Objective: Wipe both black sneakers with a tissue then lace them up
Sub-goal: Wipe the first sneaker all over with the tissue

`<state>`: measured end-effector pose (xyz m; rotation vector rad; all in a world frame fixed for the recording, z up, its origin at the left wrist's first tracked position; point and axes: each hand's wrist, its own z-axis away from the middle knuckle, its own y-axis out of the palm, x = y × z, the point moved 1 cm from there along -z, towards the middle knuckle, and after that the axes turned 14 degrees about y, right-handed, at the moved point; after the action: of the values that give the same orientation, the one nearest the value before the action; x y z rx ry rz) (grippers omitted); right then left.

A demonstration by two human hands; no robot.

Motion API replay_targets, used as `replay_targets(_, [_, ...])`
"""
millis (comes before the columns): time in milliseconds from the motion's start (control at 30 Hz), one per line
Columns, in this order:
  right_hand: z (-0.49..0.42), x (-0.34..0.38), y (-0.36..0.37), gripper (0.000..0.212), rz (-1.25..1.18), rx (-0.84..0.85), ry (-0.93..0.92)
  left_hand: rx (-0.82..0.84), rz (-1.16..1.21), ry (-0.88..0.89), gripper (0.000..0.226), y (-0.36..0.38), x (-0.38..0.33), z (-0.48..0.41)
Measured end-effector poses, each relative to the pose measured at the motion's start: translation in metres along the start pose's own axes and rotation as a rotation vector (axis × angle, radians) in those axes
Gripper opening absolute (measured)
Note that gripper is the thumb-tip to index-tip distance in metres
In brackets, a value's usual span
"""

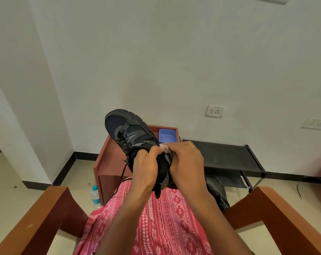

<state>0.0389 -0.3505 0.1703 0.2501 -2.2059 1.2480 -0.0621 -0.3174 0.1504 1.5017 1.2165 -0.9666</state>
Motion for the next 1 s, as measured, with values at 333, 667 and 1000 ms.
replay_targets(333, [0.042, -0.027, 0.007, 0.050, 0.003, -0.195, -0.184, -0.116, 0.101, -0.121, 0.054, -0.017, 0.004, -0.008])
replay_targets(667, [0.016, -0.022, 0.005, 0.050, 0.059, -0.252, -0.215, -0.068, 0.147, -0.184, 0.042, -0.011, 0.011, -0.007])
replay_targets(1000, [0.063, -0.037, 0.014, 0.052, 0.020, -0.209, -0.123, -0.155, 0.234, -0.266, 0.019, -0.025, 0.015, -0.015])
